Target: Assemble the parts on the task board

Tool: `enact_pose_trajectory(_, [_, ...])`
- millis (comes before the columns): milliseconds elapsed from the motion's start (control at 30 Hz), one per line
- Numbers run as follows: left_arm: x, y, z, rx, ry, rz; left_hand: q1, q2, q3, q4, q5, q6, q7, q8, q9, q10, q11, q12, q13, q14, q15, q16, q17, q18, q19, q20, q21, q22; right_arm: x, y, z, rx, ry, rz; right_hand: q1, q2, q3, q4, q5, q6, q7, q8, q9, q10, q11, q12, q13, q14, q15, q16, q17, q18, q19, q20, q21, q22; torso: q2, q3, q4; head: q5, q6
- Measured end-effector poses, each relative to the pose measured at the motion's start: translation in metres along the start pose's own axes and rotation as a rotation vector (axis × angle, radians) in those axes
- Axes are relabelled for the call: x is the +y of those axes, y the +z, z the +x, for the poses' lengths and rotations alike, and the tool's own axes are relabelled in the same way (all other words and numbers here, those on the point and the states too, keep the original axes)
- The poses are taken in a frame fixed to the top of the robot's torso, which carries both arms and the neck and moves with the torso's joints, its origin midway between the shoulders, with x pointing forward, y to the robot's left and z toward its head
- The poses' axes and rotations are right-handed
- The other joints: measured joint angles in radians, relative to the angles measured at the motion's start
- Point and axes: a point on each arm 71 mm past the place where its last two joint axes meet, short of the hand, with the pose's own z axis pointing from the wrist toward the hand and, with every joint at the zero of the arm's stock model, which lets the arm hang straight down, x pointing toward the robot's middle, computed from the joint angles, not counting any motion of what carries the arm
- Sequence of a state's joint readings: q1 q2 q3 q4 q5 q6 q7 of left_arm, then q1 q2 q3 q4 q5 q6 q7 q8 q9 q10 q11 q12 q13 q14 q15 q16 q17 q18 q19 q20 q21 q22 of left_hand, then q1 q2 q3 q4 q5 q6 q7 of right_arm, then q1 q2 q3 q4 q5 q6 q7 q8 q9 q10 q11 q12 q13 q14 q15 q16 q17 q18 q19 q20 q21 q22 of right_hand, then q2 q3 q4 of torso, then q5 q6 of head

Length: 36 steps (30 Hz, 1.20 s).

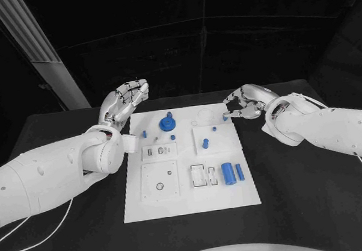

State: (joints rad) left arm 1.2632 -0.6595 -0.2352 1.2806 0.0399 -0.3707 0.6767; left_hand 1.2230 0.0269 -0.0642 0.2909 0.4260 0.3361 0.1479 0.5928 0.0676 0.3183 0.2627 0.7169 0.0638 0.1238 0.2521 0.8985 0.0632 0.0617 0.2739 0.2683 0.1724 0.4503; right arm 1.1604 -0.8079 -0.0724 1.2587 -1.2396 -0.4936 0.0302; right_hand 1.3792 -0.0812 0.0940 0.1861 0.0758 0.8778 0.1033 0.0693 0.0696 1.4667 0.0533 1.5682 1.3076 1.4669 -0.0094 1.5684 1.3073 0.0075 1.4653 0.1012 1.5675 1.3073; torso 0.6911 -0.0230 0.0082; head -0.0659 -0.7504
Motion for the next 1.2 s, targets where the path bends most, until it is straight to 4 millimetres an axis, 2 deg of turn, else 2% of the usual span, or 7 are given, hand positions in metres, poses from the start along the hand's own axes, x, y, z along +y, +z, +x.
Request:
enact_pose_trajectory(300, [0.0, -0.001, -0.001, -0.001, 0.0, -0.001, 0.0, 0.0, 0.0, 0.0, 0.0, 0.0, 0.0, 0.0, 0.0, 0.0, 0.0, 0.0, 0.0, 0.0, 0.0, 0.0, 0.0, 0.0, 0.0, 0.0, 0.0, 0.0, -0.003, 0.002, 0.009, 0.035, -0.031, 0.029, 0.012, -0.001, 0.0, 0.0, 0.0, -0.006, -0.006, 0.0, 0.0, 0.0, -0.007, 0.0, 0.0, 0.0, -0.007, 0.0, 0.0, 0.0, 0.0, 0.0, 0.0, 0.0, 0.0, -0.0003, 0.0006, 0.003, -0.003])
enact_pose_trajectory(400, [0.0, -0.001, -0.002, -0.002, 0.001, -0.001, 0.0, 0.0, 0.0, 0.0, 0.0, 0.0, 0.0, 0.0, 0.0, 0.0, 0.0, 0.0, 0.0, 0.0, 0.0, 0.0, 0.0, 0.0, 0.0, 0.0, 0.0, 0.0, -0.004, 0.003, 0.01, 0.043, -0.042, 0.036, 0.021, -0.003, 0.0, 0.0, 0.0, -0.009, -0.009, 0.0, 0.0, 0.0, -0.015, 0.0, 0.0, -0.002, -0.01, 0.0, 0.0, 0.0, 0.0, -0.007, 0.0, 0.0, 0.0, -0.0006, 0.0006, 0.005, -0.004])
enact_pose_trajectory(567, [0.0, -0.001, -0.002, -0.002, 0.001, -0.001, 0.0, 0.0, 0.0, 0.0, 0.0, 0.0, 0.0, 0.0, 0.0, 0.0, 0.0, 0.0, 0.0, 0.0, 0.0, 0.0, 0.0, 0.0, 0.0, 0.0, 0.0, 0.0, -0.004, 0.005, 0.013, 0.054, -0.058, 0.05, 0.045, 0.008, 0.009, -0.003, 0.0, -0.005, -0.017, 0.0, 0.0, 0.0, -0.025, 0.0, 0.0, 0.0, -0.021, 0.0, 0.0, 0.0, 0.0, -0.014, 0.0, 0.0, 0.0, -0.0006, 0.0006, 0.005, -0.004])
enact_pose_trajectory(767, [0.0, -0.001, -0.001, -0.002, 0.0, -0.001, 0.0, 0.0, 0.0, 0.0, 0.004, 0.0, 0.0, 0.0, 0.0, 0.0, 0.0, 0.004, 0.0, 0.0, 0.0, 0.0, 0.0, 0.0, -0.004, -0.004, 0.0, 0.0, -0.004, 0.007, 0.015, 0.066, -0.074, 0.071, 0.05, 0.013, 0.012, -0.006, 0.0, -0.005, -0.017, 0.0, 0.001, -0.002, -0.027, 0.0, 0.0, 0.0, -0.021, 0.0, 0.0, 0.0, 0.004, -0.018, 0.0, 0.0, 0.0, -0.0006, 0.0006, 0.006, -0.002])
enact_pose_trajectory(967, [0.0, -0.001, -0.001, -0.002, 0.0, -0.001, 0.0, 0.0, 0.0, 0.0, 0.004, 0.0, 0.0, 0.0, 0.0, 0.0, 0.0, 0.004, 0.0, 0.0, 0.0, 0.0, 0.0, 0.0, -0.004, -0.004, 0.0, 0.0, -0.004, 0.009, 0.017, 0.076, -0.084, 0.084, 0.058, 0.021, 0.02, -0.009, 0.016, 0.007, -0.029, 0.0, 0.003, -0.002, -0.034, 0.0, 0.0, 0.0, -0.029, 0.0, 0.0, 0.0, 0.0, -0.021, 0.0, 0.0, 0.0, -0.0006, 0.0006, 0.006, 0.0])
enact_pose_trajectory(1200, [0.0, -0.001, -0.002, -0.001, 0.0, -0.001, 0.0, 0.0, 0.0, 0.0, 0.004, 0.0, 0.0, 0.0, 0.0, 0.0, 0.0, 0.004, 0.0, 0.0, 0.0, 0.0, 0.0, 0.0, -0.004, -0.003, 0.0, 0.0, -0.002, 0.011, 0.021, 0.089, -0.093, 0.092, 0.069, 0.031, 0.029, -0.017, 0.03, 0.018, -0.037, 0.005, 0.004, 0.002, -0.038, 0.0, 0.0, -0.004, -0.032, 0.0, 0.0, 0.0, 0.0, -0.029, 0.0, 0.0, 0.0, -0.0004, 0.0006, 0.009, -0.006])
